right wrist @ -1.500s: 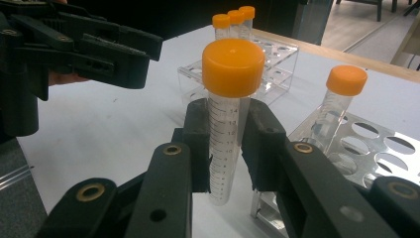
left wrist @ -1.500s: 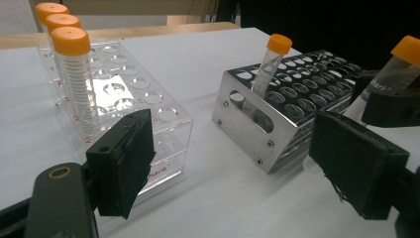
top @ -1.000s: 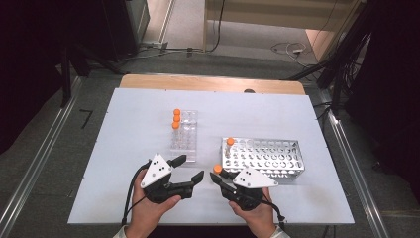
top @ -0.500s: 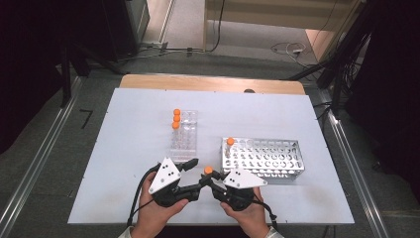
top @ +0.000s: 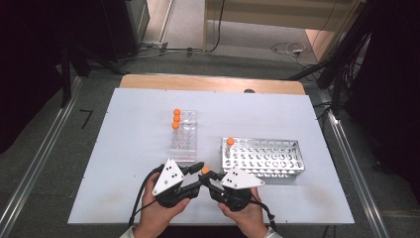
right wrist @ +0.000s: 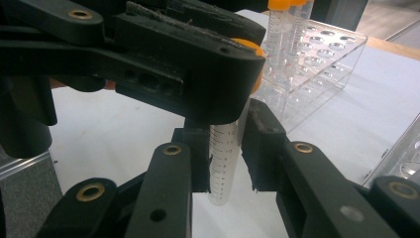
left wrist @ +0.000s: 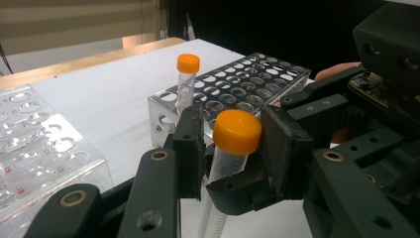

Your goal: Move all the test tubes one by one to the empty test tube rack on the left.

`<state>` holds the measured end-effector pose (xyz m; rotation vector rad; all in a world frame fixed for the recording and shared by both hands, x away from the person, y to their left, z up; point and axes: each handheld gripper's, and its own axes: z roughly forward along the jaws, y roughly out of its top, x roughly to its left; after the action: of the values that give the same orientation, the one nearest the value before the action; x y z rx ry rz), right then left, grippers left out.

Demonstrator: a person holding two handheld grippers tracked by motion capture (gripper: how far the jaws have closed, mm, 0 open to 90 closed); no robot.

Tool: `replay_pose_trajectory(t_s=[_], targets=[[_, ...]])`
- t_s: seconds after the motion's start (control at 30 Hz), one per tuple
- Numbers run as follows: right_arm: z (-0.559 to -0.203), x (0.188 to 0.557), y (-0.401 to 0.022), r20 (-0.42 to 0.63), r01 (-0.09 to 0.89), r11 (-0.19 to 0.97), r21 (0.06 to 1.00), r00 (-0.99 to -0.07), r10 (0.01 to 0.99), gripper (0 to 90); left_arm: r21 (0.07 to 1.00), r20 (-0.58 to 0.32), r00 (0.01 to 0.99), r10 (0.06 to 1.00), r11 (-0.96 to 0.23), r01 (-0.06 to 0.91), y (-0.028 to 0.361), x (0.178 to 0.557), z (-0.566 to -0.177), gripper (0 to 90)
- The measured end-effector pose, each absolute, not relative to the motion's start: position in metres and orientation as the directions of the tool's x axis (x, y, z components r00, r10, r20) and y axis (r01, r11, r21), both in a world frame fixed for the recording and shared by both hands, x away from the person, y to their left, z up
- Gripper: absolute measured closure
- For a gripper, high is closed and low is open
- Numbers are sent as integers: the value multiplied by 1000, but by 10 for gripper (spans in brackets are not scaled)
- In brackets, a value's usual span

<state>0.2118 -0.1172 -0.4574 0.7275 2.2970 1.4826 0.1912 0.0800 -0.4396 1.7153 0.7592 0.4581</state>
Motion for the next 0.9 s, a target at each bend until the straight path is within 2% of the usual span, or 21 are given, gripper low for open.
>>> replay_pose_trajectory(t_s=[0.43, 0.6, 0.9], targets=[[-457, 212, -118, 15, 250, 332, 909, -818, 575, 703, 959, -66, 717, 694, -154, 237, 79, 189, -439, 701], [-456, 211, -118, 21, 251, 325, 912, -818, 574, 474, 960, -72, 716, 695, -146, 238, 80, 188, -436, 703], [-449, 203, -130, 26, 240, 305, 922, -823, 568, 286, 963, -98, 696, 712, -109, 248, 90, 193, -430, 704]])
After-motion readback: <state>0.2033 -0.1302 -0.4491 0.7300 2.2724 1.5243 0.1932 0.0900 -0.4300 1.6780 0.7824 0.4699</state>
